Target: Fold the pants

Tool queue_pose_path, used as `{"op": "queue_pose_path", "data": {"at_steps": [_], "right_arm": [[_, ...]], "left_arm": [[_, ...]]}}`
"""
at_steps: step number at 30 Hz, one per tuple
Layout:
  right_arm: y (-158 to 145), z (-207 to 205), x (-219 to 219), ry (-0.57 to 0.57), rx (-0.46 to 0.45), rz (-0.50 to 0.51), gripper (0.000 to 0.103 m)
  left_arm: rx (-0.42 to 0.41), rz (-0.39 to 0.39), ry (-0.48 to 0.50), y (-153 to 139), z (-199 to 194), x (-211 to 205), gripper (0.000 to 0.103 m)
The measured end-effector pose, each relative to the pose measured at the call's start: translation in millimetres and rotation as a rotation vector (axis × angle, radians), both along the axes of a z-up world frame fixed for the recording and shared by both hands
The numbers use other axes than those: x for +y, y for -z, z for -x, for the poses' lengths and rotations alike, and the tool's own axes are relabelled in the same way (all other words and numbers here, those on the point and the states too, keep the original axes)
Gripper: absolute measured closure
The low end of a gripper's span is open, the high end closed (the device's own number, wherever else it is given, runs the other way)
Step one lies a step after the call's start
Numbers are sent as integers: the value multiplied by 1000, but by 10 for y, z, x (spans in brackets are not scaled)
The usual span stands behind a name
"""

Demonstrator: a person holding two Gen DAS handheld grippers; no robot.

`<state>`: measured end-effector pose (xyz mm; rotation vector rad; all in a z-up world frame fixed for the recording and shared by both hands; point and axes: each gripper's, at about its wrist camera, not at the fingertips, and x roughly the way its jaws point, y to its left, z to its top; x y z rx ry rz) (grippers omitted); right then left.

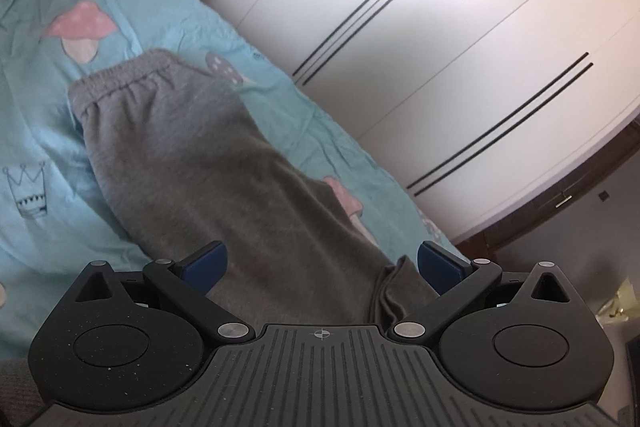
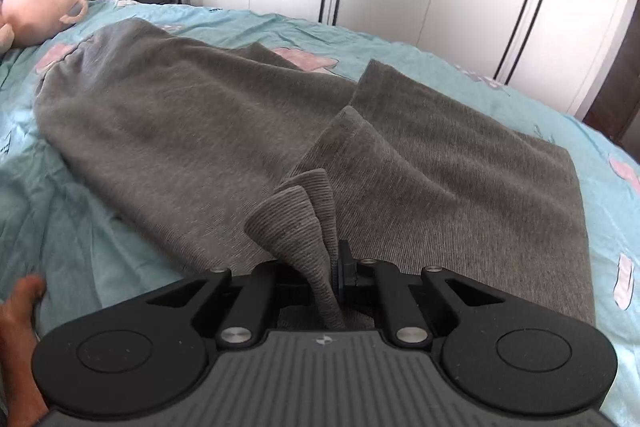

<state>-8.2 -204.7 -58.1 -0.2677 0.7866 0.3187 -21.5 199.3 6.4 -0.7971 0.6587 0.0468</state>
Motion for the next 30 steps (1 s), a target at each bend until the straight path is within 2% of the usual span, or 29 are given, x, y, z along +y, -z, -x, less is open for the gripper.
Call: {"op": "queue_pose_path", "data": {"at_steps": [4, 7, 9, 11, 12, 13, 14, 16, 19, 20, 21, 22, 24, 27, 28, 30], "right_arm": [[-104, 71, -1, 5, -24, -6, 94], [-76, 105, 9, 37, -45, -47, 94], [8, 87, 74, 33, -36, -34, 93], [93, 129, 109, 16, 22, -9, 83], [77, 147, 106, 9, 33, -29, 72], [16, 169, 82, -6, 33, -74, 61], [-68, 191, 16, -23, 43, -154, 60], [-232, 209, -176, -45, 59, -373, 50], [-370, 138, -507, 41, 28, -632, 46], [-368, 78, -600, 102, 7, -673, 46], [-355, -4, -663, 184, -11, -658, 47], [-321, -108, -687, 268, -23, -603, 63], [-186, -326, -712, 394, -19, -492, 85], [107, -562, -704, 493, 62, -460, 85], [185, -592, -641, 473, 80, -457, 85], [183, -546, -419, 369, 54, -452, 85]], "left_arm": [[21, 51, 0, 101, -29, 31, 0], [32, 40, 3, 156, -75, 17, 0], [52, 30, 13, 213, -136, -5, 0], [69, 33, 15, 272, -167, -14, 0], [74, 37, 13, 297, -179, -10, 0], [80, 42, 11, 325, -197, -6, 0], [90, 46, 10, 356, -215, -4, 0], [108, 43, 11, 413, -253, -15, 0], [144, 23, 14, 498, -338, -56, 0], [159, 14, 17, 522, -366, -74, 0], [177, 3, 19, 543, -400, -94, 0], [192, -11, 17, 554, -414, -111, 0], [213, -40, 11, 584, -434, -130, 0], [233, -54, 10, 649, -478, -139, 0], [244, -56, 9, 673, -497, -141, 0], [266, -63, 10, 724, -546, -152, 0]]}}
